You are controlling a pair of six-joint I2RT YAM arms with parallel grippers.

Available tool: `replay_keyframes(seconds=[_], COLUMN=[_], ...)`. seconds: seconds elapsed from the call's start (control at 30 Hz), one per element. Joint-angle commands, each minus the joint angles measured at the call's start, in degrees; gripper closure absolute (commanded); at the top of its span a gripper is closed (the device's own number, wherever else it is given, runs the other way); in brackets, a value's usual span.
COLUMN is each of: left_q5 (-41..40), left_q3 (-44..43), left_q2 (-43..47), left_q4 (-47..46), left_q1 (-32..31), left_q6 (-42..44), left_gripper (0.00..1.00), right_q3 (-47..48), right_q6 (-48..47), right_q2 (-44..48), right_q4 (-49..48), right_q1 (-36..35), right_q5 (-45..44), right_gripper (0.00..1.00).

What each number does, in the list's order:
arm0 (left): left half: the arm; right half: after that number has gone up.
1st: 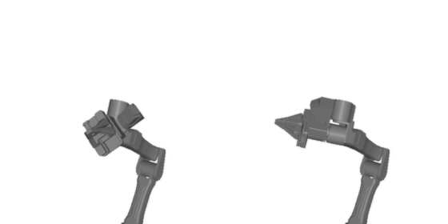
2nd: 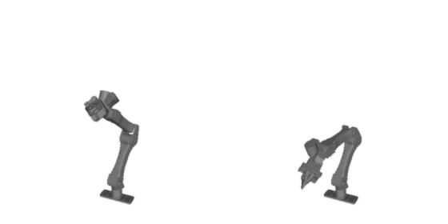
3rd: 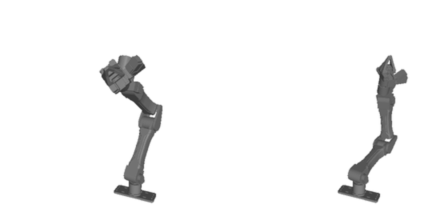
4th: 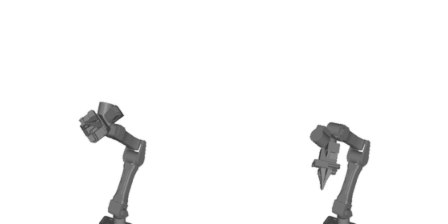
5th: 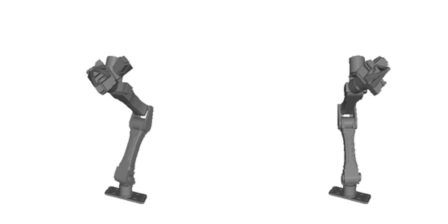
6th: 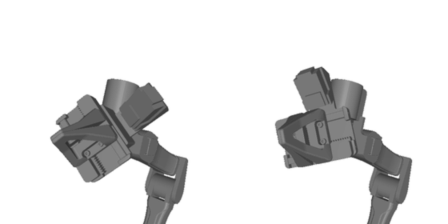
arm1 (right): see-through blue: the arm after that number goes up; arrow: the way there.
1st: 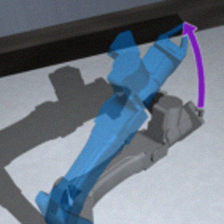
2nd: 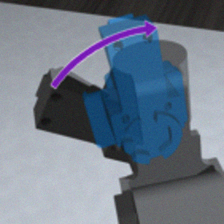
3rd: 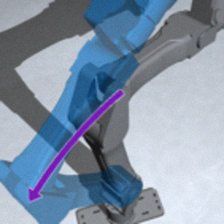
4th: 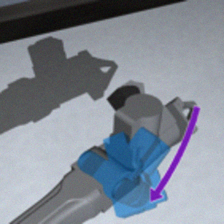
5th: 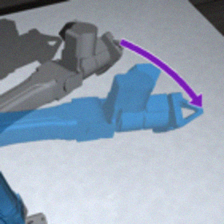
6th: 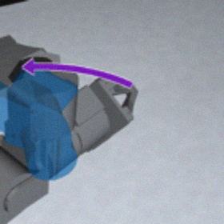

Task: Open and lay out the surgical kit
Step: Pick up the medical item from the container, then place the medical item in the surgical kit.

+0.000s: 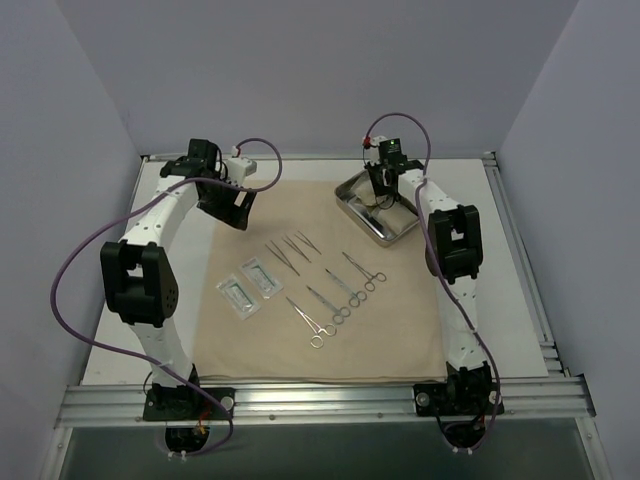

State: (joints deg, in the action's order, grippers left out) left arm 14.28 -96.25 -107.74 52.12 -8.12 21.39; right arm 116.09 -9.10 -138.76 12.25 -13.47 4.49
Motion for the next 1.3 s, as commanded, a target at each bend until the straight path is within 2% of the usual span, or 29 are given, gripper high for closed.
replay_keyframes(seconds=[0.0,0.13,0.2,0.3,0.47,0.6,0.7,0.8,0.9,1.03,1.2,1.27], left_q5=[2.1,2.9,3.6,5.1,8.1,13.9,15.5,16.7,14.4,11.9,14.1,15.3], left_q3=[-4.0,-6.2,-7.8,-9.6,-14.0,-17.0,-17.9,-15.4,-12.0,-12.0,-12.7,-11.8], left_q2=[0.4,0.7,0.9,0.9,0.1,-0.1,0.3,1.2,1.6,-0.8,-2.2,-1.9], left_q4=[1.2,1.2,1.1,1.2,1.6,0.0,-1.6,-5.2,-9.4,-9.8,-10.2,-11.1], left_q1=[-0.1,-0.4,-0.8,-1.5,-3.8,-4.9,-6.0,-6.2,-6.2,-5.9,-5.6,-5.6], left_q6=[-0.6,-2.1,-3.0,-4.2,-6.4,-10.0,-11.3,-12.7,-14.3,-15.2,-15.7,-15.6], left_gripper=[0.09,0.09,0.09,0.07,0.04,0.03,0.06,0.06,0.06,0.05,0.00,0.12], right_q3=[-1.4,-8.6,-15.1,-21.9,-29.3,-36.5,-38.5,-38.0,-37.4,-36.8,-36.4,-36.1], right_q6=[0.9,6.5,8.7,11.6,18.1,27.6,32.8,33.4,33.8,34.8,35.3,35.6], right_q2=[9.5,18.0,24.0,30.0,37.1,38.8,38.1,36.7,35.8,34.7,33.6,33.3], right_q4=[-0.8,-8.1,-14.9,-19.7,-25.5,-34.4,-39.0,-40.0,-41.0,-41.4,-41.3,-41.3], right_q1=[0.3,-0.1,-0.6,-2.3,-7.9,-13.7,-17.3,-20.8,-23.2,-25.0,-26.2,-26.2], right_q5=[-0.6,-2.1,-2.8,-4.3,-7.3,-7.9,-6.7,-6.6,-6.0,-5.1,-2.7,-2.4], right_gripper=[1.00,1.00,1.00,1.00,1.00,1.00,1.00,1.00,1.00,1.00,1.00,1.00])
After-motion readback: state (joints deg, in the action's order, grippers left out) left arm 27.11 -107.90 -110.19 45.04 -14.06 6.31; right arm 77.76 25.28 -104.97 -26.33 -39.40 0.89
